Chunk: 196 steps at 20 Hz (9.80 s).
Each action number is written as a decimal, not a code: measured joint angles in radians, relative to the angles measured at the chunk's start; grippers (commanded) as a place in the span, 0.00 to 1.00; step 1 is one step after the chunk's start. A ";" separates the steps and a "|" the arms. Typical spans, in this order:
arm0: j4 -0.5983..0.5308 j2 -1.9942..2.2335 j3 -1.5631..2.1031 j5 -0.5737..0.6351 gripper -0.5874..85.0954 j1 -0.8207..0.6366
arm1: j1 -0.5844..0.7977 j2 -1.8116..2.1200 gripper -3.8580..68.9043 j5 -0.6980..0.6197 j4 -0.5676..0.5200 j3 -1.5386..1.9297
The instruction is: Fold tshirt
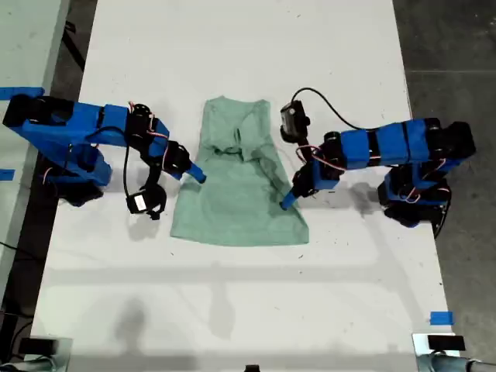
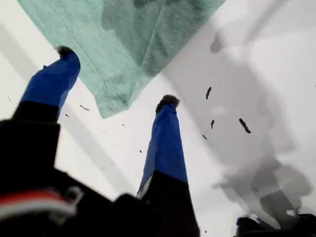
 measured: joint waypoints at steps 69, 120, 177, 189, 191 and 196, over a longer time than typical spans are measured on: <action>-0.028 0.123 0.054 -0.055 0.26 0.040 | 0.077 -0.486 0.38 0.040 0.296 -0.983; 0.172 -0.822 -0.831 -0.058 0.03 0.060 | 0.037 -0.367 0.34 0.063 0.370 -0.887; -0.449 -0.383 0.031 -0.273 0.01 0.480 | -0.258 -1.069 0.04 0.391 -0.267 -1.155; -0.109 -0.558 -0.704 -0.247 0.01 0.575 | -0.453 -0.847 0.04 0.376 -0.066 -1.152; -0.100 -0.558 -0.756 -0.247 0.01 0.577 | -0.460 -0.819 0.04 0.345 -0.063 -1.152; 0.005 -0.555 -0.767 -0.187 0.01 0.494 | -0.328 -0.782 0.04 0.209 0.028 -1.152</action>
